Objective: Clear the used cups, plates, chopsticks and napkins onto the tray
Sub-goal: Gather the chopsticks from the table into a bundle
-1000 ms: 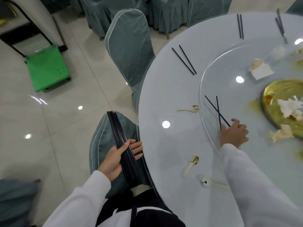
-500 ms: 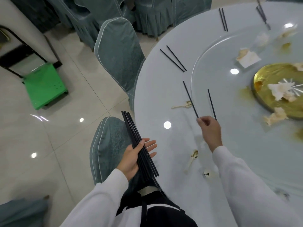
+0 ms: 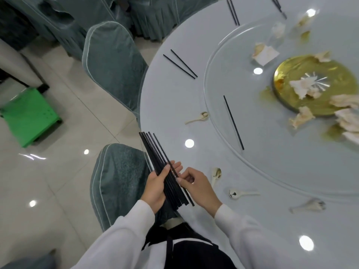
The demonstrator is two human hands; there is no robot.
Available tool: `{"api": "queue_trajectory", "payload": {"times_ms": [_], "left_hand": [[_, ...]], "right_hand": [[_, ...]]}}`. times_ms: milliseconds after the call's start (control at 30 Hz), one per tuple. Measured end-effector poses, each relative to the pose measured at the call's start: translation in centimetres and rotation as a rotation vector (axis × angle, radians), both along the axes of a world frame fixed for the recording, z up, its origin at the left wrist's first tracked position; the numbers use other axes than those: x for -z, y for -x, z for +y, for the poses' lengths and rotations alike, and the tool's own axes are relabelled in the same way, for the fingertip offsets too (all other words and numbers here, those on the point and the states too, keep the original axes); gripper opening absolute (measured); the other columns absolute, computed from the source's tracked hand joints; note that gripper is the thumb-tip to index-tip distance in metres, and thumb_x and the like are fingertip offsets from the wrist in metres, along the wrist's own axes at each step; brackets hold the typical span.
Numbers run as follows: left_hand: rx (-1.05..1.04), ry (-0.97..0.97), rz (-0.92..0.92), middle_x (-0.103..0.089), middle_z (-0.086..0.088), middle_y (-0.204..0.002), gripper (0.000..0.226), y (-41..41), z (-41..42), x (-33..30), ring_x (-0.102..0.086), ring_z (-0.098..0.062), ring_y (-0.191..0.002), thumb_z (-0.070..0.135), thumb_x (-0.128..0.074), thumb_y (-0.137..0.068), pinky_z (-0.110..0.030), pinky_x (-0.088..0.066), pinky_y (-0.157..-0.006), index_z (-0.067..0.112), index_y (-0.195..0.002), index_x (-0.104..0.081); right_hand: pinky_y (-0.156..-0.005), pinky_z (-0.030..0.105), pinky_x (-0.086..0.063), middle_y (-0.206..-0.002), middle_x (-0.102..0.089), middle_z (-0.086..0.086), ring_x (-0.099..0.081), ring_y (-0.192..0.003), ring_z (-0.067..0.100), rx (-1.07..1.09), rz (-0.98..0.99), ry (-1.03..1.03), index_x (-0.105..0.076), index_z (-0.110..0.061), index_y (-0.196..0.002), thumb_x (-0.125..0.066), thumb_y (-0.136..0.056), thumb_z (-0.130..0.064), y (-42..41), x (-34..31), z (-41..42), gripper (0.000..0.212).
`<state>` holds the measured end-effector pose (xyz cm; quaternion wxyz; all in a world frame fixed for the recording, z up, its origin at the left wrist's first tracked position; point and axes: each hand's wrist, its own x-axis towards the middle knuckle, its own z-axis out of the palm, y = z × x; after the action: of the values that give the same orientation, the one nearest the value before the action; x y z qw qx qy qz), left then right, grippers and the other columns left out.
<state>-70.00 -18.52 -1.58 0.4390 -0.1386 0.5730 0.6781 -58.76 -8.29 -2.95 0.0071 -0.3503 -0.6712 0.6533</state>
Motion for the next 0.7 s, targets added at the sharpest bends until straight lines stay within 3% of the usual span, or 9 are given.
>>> {"api": "queue_trajectory", "payload": {"times_ms": [167,267,333,433,567,700], "left_hand": [[0.02,0.031,0.012,-0.075,-0.017,-0.126,0.027,-0.3,-0.5,0.4,-0.073,-0.028,-0.117,0.015,-0.052,-0.11,-0.034,-0.063,-0.086,0.0,-0.13,-0.062],[-0.019,0.026,0.019,-0.075,-0.019,-0.122,0.027,-0.1,-0.9,0.5,-0.073,-0.03,-0.116,0.014,-0.051,-0.11,-0.033,-0.063,-0.086,-0.002,-0.129,-0.06],[-0.064,0.01,-0.004,-0.075,-0.023,-0.121,0.026,0.0,-1.2,0.6,-0.073,-0.034,-0.115,0.012,-0.05,-0.11,-0.036,-0.064,-0.088,-0.004,-0.128,-0.059],[-0.113,-0.009,-0.049,-0.074,-0.024,-0.123,0.025,0.2,-2.1,0.6,-0.074,-0.036,-0.113,0.011,-0.05,-0.11,-0.041,-0.065,-0.085,-0.005,-0.127,-0.06],[-0.151,-0.027,-0.071,-0.075,-0.021,-0.122,0.026,0.4,-3.2,0.3,-0.074,-0.036,-0.112,0.012,-0.049,-0.11,-0.042,-0.065,-0.08,-0.005,-0.129,-0.058],[-0.166,-0.025,-0.074,-0.074,-0.022,-0.122,0.027,0.4,-3.6,0.1,-0.074,-0.036,-0.112,0.012,-0.048,-0.111,-0.043,-0.066,-0.081,-0.005,-0.129,-0.058]], "right_hand": [[-0.075,0.015,-0.045,-0.077,-0.068,-0.011,-0.057,-0.072,0.001,-0.057,0.033,-0.039,-0.069,-0.016,-0.081,-0.077,-0.094,-0.019,0.2,0.3,0.0,0.016],[-0.073,0.013,-0.047,-0.075,-0.073,-0.013,-0.066,-0.074,0.002,-0.098,0.028,-0.077,-0.074,-0.025,-0.081,-0.074,-0.097,-0.033,0.7,0.7,1.4,0.018],[-0.074,0.016,-0.051,-0.076,-0.073,-0.012,-0.069,-0.077,0.005,-0.008,0.008,-0.168,-0.073,-0.029,-0.083,-0.071,-0.098,-0.039,1.1,1.4,3.9,0.018],[-0.082,0.034,-0.056,-0.091,-0.072,-0.009,-0.068,-0.089,0.013,0.232,-0.048,-0.332,-0.071,-0.025,-0.097,-0.07,-0.098,-0.03,1.5,3.0,9.4,0.005],[-0.092,0.047,-0.047,-0.112,-0.063,0.008,-0.058,-0.109,0.032,0.383,-0.302,-0.663,-0.064,-0.017,-0.122,-0.071,-0.097,-0.027,1.1,5.4,17.5,0.028],[-0.1,0.053,-0.04,-0.132,-0.057,0.018,-0.052,-0.125,0.041,0.407,-0.595,-0.666,-0.056,-0.013,-0.131,-0.072,-0.097,-0.032,0.0,7.1,21.1,0.042]]}}
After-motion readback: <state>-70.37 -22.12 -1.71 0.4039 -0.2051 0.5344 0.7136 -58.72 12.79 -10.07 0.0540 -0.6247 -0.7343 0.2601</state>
